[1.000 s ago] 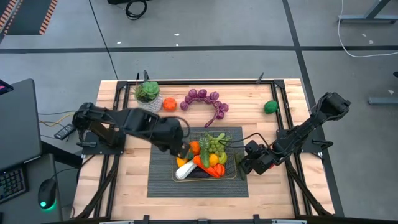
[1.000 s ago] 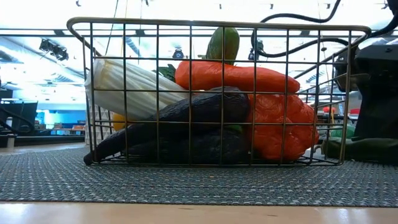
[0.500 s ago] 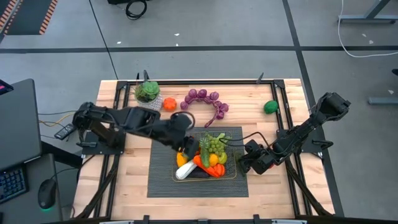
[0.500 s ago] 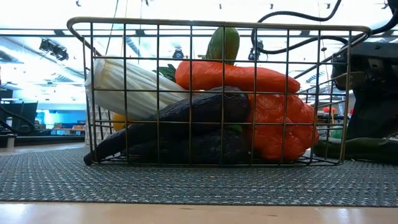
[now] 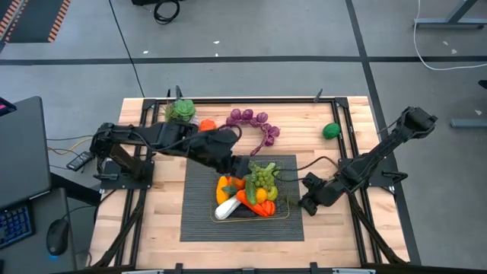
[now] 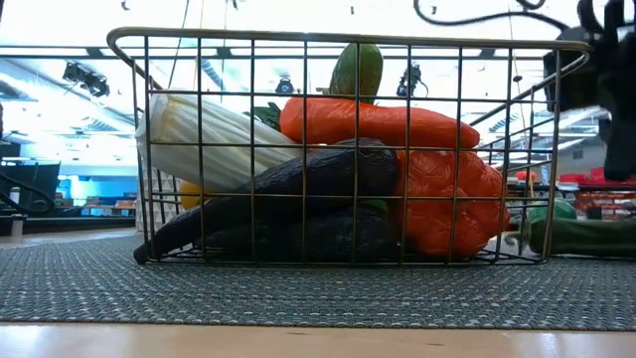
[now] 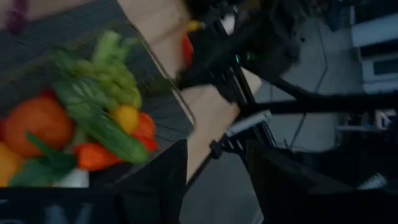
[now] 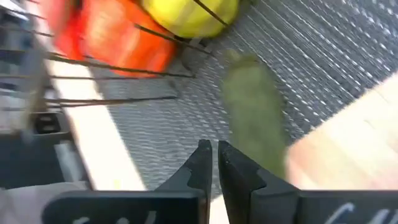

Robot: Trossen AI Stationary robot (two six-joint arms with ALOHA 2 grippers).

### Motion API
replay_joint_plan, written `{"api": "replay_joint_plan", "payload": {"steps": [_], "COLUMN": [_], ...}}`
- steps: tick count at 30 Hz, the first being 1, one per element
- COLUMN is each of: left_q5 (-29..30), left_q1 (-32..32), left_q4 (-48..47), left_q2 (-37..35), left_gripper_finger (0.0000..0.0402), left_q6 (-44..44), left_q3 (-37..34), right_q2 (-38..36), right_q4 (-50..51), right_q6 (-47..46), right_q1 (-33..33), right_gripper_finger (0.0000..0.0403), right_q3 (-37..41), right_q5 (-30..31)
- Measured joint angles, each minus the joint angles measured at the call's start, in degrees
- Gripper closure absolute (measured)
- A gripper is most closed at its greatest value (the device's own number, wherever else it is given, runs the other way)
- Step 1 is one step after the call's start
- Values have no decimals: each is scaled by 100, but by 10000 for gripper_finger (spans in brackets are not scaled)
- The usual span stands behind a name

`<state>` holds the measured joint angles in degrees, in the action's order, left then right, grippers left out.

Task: Build produce basket
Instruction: Put the green chili pepper into the gold wire basket

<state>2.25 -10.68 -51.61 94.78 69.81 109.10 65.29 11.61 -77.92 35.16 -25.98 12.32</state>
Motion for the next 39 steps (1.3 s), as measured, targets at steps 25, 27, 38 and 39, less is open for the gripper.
{"api": "replay_joint_plan", "payload": {"steps": [25, 27, 38, 39], "left_q5": [202, 275, 258, 254], "left_q1": [-572, -601, -652, -655], "left_q4": [-465, -495, -581, -614], "left_q2": [177, 177, 388, 393], "left_gripper_finger": [230, 230, 230, 230], "left_q6": [-118, -109, -110, -136], "left_q3": [4, 4, -2, -2], "right_q2": [460, 687, 1008, 959], "right_q4": [529, 564, 567, 591], "right_q6": [762, 743, 315, 336], "right_q1": [2, 0, 13, 13], "right_gripper_finger": [158, 139, 198, 215], "right_q3": [-13, -13, -26, -19], "right_q5": [-412, -366, -166, -168]}}
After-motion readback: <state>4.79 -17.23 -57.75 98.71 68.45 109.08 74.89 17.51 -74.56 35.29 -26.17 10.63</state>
